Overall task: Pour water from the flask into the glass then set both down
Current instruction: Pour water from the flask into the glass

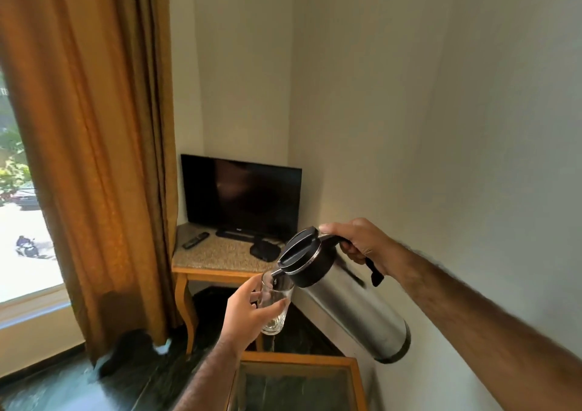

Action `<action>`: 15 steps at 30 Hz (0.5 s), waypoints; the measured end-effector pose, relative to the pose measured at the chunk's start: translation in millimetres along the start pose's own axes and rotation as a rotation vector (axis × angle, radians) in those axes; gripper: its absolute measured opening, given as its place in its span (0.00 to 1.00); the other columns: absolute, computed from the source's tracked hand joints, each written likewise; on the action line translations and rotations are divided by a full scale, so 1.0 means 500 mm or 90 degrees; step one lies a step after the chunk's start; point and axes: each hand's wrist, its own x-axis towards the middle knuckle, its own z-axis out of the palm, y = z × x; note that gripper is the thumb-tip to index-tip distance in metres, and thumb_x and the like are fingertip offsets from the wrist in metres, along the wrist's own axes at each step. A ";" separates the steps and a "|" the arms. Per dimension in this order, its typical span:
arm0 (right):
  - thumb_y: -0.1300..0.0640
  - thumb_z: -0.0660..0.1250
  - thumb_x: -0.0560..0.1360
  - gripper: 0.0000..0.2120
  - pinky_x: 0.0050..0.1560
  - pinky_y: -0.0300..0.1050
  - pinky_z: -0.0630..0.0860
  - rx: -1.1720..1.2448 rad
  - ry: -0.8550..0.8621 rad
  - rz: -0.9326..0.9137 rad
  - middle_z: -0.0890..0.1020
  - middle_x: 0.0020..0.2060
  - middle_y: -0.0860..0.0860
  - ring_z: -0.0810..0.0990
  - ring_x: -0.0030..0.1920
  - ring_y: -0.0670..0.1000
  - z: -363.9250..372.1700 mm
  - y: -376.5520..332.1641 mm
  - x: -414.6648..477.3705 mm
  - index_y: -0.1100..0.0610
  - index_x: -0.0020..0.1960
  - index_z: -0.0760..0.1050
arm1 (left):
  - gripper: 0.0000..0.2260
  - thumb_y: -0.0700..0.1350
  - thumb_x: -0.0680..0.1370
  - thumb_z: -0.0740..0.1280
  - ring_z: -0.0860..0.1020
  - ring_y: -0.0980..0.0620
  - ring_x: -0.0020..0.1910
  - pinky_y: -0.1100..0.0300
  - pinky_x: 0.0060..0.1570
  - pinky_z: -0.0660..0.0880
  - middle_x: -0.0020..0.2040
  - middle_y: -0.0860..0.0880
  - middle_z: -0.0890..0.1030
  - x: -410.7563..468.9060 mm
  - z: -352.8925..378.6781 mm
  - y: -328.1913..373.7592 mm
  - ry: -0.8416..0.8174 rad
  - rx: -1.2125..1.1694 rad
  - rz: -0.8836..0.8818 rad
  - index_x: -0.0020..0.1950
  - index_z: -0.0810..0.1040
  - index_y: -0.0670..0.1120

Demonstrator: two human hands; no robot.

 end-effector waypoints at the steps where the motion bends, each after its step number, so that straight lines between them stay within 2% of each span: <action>1: 0.44 0.75 0.75 0.22 0.26 0.41 0.59 -0.019 -0.014 0.000 0.66 0.23 0.50 0.60 0.23 0.48 0.000 -0.024 0.004 0.57 0.30 0.73 | 0.22 0.50 0.69 0.82 0.83 0.54 0.59 0.46 0.61 0.81 0.55 0.67 0.85 0.000 -0.008 0.006 0.002 -0.007 0.000 0.57 0.80 0.66; 3: 0.43 0.74 0.75 0.23 0.27 0.42 0.59 -0.062 -0.050 0.002 0.66 0.23 0.49 0.60 0.23 0.48 0.001 -0.059 0.010 0.55 0.27 0.75 | 0.21 0.50 0.69 0.82 0.84 0.54 0.58 0.46 0.60 0.81 0.54 0.64 0.87 -0.002 -0.015 0.007 0.008 -0.012 -0.006 0.58 0.81 0.64; 6: 0.43 0.74 0.74 0.26 0.29 0.42 0.61 -0.139 -0.080 0.006 0.68 0.22 0.47 0.62 0.23 0.47 0.009 -0.111 0.021 0.51 0.23 0.72 | 0.21 0.49 0.68 0.83 0.84 0.53 0.58 0.49 0.57 0.82 0.54 0.61 0.88 0.002 -0.030 0.014 0.012 -0.028 -0.011 0.58 0.83 0.60; 9: 0.43 0.75 0.73 0.24 0.27 0.42 0.61 -0.190 -0.092 0.034 0.69 0.22 0.48 0.63 0.23 0.47 0.021 -0.150 0.037 0.51 0.24 0.72 | 0.19 0.48 0.69 0.83 0.84 0.55 0.57 0.60 0.47 0.78 0.52 0.65 0.86 0.006 -0.037 0.026 0.010 -0.030 -0.012 0.57 0.83 0.58; 11: 0.43 0.76 0.72 0.22 0.27 0.42 0.60 -0.217 -0.104 0.060 0.70 0.24 0.48 0.63 0.23 0.47 0.032 -0.170 0.045 0.52 0.25 0.75 | 0.18 0.47 0.70 0.83 0.84 0.55 0.56 0.61 0.45 0.77 0.51 0.66 0.86 0.008 -0.038 0.030 0.006 -0.026 -0.012 0.56 0.83 0.58; 13: 0.43 0.76 0.72 0.21 0.27 0.41 0.61 -0.245 -0.122 0.067 0.70 0.25 0.49 0.64 0.23 0.47 0.040 -0.183 0.052 0.53 0.26 0.77 | 0.18 0.47 0.70 0.82 0.85 0.54 0.55 0.60 0.46 0.79 0.51 0.62 0.88 0.012 -0.037 0.031 0.003 -0.019 -0.007 0.56 0.84 0.58; 15: 0.42 0.75 0.73 0.20 0.27 0.41 0.63 -0.275 -0.131 0.068 0.71 0.25 0.48 0.65 0.23 0.47 0.046 -0.194 0.058 0.55 0.32 0.78 | 0.19 0.47 0.70 0.83 0.86 0.54 0.54 0.61 0.45 0.80 0.51 0.61 0.88 0.016 -0.037 0.030 0.002 -0.016 -0.001 0.57 0.83 0.59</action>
